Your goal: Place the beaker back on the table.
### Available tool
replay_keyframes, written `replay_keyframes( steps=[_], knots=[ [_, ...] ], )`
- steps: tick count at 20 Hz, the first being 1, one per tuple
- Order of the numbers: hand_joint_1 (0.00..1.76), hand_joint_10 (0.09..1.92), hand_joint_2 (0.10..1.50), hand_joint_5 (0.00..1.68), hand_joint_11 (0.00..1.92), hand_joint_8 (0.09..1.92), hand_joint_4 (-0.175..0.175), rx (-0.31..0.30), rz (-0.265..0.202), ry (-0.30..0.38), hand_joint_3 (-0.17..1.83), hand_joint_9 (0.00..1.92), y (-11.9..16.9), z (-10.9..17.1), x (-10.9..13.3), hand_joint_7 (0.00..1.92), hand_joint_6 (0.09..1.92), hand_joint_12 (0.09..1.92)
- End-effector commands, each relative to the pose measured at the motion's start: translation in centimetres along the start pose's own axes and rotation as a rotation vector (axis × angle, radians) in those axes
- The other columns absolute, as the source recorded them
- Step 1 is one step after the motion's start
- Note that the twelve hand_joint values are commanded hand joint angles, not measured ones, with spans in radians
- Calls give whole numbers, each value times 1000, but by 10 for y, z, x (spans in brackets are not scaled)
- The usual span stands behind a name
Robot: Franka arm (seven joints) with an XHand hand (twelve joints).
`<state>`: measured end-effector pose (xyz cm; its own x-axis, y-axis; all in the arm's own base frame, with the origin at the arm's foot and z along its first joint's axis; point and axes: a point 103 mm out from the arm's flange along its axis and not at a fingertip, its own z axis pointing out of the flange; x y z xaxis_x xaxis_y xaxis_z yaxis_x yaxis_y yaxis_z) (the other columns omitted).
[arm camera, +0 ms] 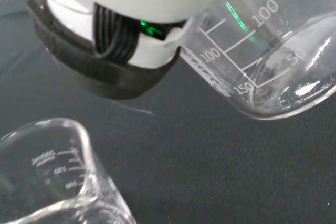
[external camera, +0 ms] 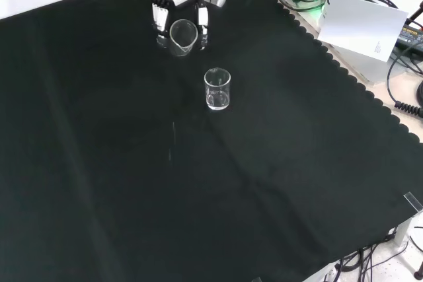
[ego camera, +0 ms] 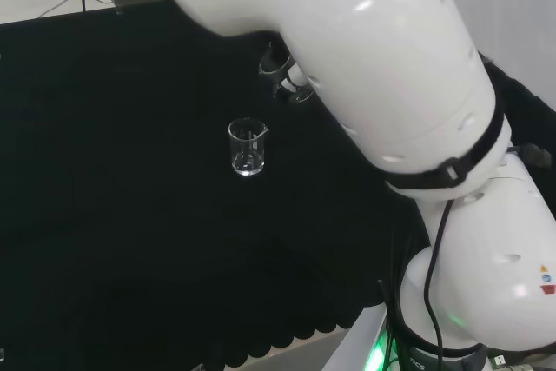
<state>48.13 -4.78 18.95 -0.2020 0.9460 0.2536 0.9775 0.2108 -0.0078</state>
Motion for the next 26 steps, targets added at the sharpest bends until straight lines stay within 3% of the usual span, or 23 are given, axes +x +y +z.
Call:
replay_keyframes(
  steps=[1,15,26],
  knots=[
    [1429,87,744,1381,1377,438,-175,-76,-53,169,378,1571,31,19,-7,1345,327,537],
    [1427,87,768,1363,1356,468,-175,-16,-75,339,340,1568,79,91,-9,1327,352,552],
    [1426,87,786,1351,1347,487,-175,-7,-52,415,311,1567,98,115,-1,1315,370,568]
  ],
)
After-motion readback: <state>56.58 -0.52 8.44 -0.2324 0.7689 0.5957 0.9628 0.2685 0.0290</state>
